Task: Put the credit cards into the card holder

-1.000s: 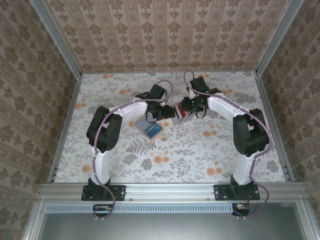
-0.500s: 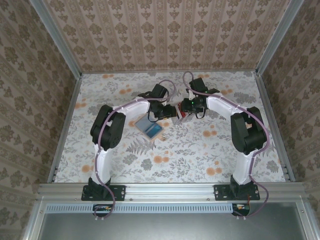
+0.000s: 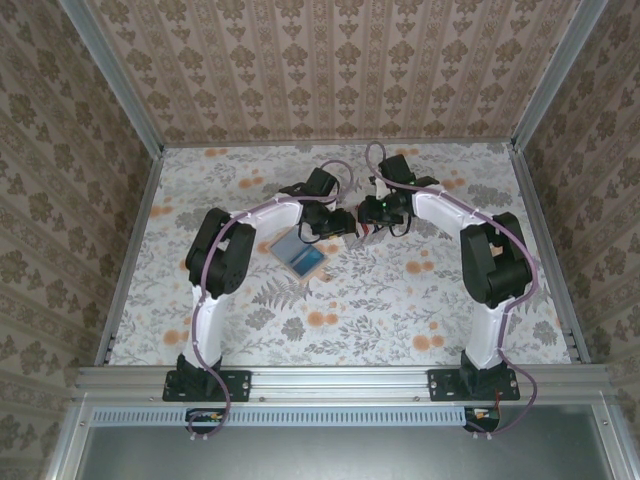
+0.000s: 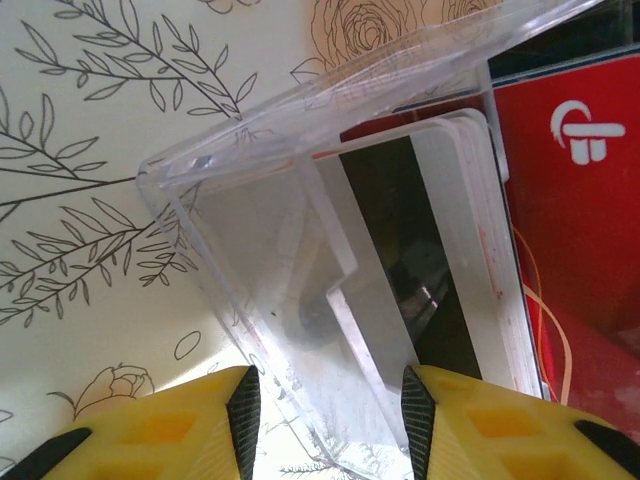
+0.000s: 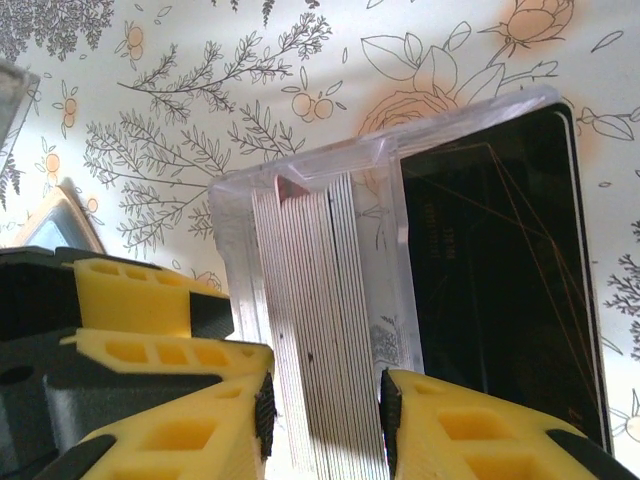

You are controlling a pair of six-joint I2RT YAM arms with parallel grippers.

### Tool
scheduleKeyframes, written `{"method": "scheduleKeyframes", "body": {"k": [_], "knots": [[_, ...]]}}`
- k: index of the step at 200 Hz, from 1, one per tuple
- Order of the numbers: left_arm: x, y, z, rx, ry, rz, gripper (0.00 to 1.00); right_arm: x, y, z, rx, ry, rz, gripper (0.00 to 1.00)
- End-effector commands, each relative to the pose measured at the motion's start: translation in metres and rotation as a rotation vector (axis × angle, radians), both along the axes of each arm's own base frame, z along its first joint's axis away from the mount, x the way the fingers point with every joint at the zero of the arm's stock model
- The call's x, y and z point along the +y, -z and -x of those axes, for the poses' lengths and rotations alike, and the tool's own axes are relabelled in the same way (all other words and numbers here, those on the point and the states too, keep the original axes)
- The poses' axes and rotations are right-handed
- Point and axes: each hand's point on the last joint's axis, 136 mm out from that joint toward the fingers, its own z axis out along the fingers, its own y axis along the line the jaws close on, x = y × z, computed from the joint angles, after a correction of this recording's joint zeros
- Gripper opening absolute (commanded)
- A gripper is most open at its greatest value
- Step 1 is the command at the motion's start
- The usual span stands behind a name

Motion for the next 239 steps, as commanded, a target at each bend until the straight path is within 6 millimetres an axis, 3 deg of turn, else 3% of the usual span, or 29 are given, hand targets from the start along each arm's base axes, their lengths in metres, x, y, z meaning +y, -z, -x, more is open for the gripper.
{"method": "scheduleKeyframes", "body": {"k": [1,40,124,173,239], "knots": [[-0.003,0.007,0.005,0.023,0.013,-0.013,0.44,0.011,0.007,-0.003,0.023,-0.028,-0.022,0.37],[-0.003,0.006,0.006,0.021,0.012,-0.013,0.44,0.013,0.013,-0.004,0.036,-0.033,-0.010,0.37],[-0.003,0.003,0.004,0.019,0.011,-0.011,0.44,0.009,-0.027,-0.003,-0.045,-0.028,-0.018,0.36],[-0.004,0.005,0.005,0.022,0.013,-0.013,0.44,0.007,-0.028,-0.003,-0.045,-0.029,-0.011,0.36],[-0.005,0.004,0.004,0.021,0.017,-0.015,0.44,-0.002,-0.027,-0.005,-0.044,-0.015,0.012,0.17]]}}
